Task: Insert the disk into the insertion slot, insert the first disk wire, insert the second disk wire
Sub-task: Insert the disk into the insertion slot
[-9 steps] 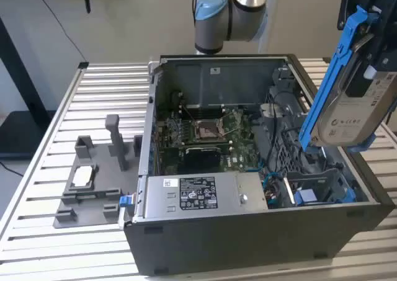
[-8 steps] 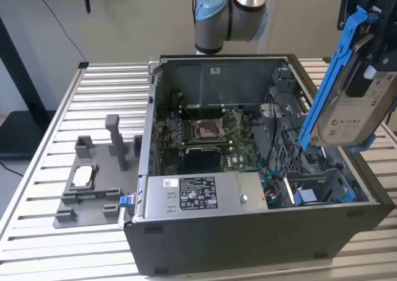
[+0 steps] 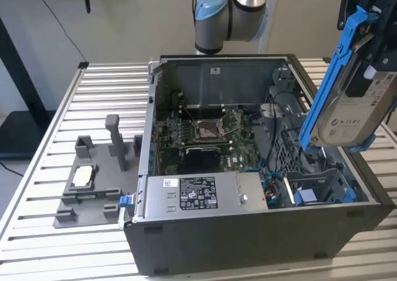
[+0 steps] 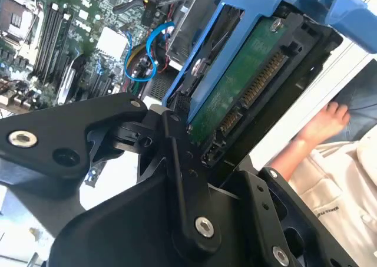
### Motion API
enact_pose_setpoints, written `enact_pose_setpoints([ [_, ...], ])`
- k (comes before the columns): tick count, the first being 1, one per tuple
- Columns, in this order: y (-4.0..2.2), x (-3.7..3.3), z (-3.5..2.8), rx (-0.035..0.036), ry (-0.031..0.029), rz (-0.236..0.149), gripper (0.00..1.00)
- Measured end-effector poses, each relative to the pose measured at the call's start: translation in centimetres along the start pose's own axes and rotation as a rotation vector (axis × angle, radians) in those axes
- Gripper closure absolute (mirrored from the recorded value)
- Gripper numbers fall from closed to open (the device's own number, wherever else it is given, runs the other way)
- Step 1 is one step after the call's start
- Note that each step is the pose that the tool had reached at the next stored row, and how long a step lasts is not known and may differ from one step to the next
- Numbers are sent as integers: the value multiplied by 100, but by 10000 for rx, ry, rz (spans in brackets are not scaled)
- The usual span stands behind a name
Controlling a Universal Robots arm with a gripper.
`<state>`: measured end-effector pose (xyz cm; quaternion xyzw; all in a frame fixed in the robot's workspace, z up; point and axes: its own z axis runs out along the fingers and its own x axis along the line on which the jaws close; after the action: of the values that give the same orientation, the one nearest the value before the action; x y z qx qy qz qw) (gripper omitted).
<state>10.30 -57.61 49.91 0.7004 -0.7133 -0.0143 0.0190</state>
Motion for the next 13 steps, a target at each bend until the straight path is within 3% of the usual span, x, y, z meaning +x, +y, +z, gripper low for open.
enact_pose_setpoints([
  [13,-29,6,111,1,0,-6,67],
])
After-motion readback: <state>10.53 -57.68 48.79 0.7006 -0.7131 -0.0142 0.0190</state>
